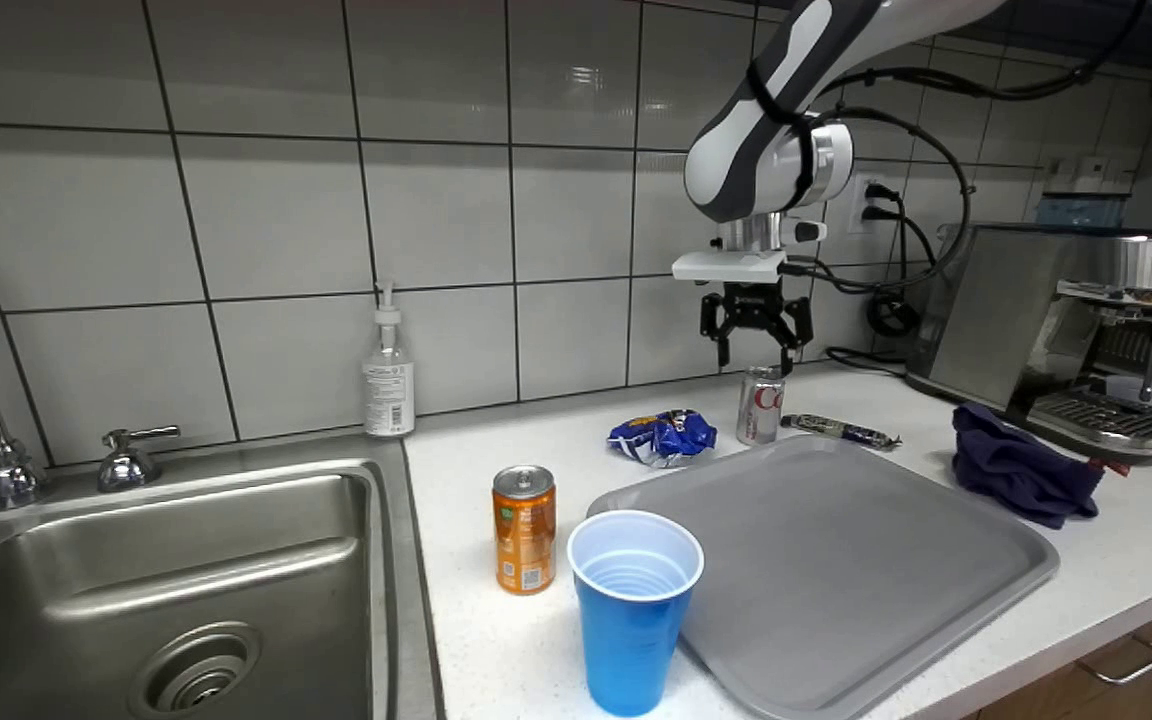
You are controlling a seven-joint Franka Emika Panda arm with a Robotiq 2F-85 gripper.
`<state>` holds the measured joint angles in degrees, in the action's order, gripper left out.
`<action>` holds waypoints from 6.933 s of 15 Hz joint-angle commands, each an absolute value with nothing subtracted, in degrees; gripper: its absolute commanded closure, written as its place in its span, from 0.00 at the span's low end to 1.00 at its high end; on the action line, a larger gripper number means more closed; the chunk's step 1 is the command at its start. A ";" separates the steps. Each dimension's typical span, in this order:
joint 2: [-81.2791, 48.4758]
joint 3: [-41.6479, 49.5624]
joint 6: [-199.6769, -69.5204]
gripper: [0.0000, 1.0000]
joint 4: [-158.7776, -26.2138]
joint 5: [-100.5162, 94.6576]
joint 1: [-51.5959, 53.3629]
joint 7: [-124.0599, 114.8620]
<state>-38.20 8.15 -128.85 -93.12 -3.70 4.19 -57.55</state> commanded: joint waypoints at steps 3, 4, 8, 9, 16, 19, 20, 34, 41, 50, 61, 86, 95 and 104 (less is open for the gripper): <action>-34.57 8.06 -127.64 0.00 -96.52 -3.12 5.16 -57.71; -34.39 7.98 -127.59 0.00 -96.80 -3.09 5.32 -57.79; -33.98 7.15 -126.94 0.00 -97.35 -1.50 5.58 -58.12; -33.87 6.88 -126.76 0.00 -97.50 -0.86 5.59 -58.11; -34.16 5.09 -125.34 0.00 -97.56 5.13 5.90 -59.72; -36.14 5.42 -126.78 0.00 -96.12 4.00 5.99 -58.47; -36.24 5.43 -126.82 0.00 -96.12 4.00 6.01 -58.47; -36.33 4.65 -129.72 0.00 -97.48 5.86 7.17 -62.71; -38.84 4.75 -130.87 0.00 -95.92 5.84 9.27 -68.19; -41.31 4.84 -130.35 0.00 -93.93 5.61 9.59 -73.30; -43.68 4.98 -130.92 0.00 -90.97 5.39 9.73 -76.27; -43.46 5.43 -132.21 1.00 -90.66 4.33 10.18 -76.85; -38.69 5.35 -133.56 1.00 -94.53 1.14 9.94 -73.56; -29.16 4.86 -138.02 1.00 -107.06 0.66 11.12 -72.97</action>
<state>-34.79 5.15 -135.75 -99.97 1.81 10.51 -73.81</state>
